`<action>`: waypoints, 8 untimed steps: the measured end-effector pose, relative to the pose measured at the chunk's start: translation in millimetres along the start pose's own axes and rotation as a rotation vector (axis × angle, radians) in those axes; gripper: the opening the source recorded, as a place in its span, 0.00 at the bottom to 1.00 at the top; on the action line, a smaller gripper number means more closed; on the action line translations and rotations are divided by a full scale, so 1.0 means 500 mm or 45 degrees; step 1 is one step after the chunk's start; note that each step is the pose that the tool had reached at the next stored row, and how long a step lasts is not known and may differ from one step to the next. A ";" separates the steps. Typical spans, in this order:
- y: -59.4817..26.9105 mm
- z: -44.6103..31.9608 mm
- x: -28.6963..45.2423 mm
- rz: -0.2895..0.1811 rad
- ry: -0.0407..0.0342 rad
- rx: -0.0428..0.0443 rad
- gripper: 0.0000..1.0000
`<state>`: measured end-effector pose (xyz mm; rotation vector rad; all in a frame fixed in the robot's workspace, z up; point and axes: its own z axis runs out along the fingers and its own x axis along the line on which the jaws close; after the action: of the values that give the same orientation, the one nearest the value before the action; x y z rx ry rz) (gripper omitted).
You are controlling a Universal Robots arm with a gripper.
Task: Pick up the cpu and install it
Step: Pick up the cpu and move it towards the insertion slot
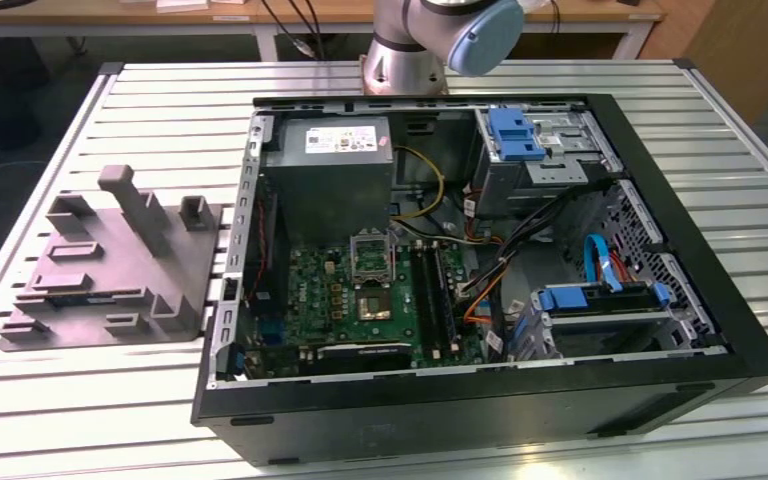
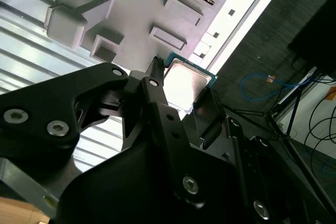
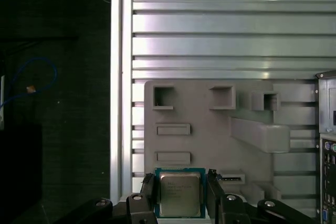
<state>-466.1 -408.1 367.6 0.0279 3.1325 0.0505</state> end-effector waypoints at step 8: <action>0.000 -0.003 -0.001 0.000 0.0002 0.000 0.47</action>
<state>-465.8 -408.1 369.0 0.0279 3.1327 0.0504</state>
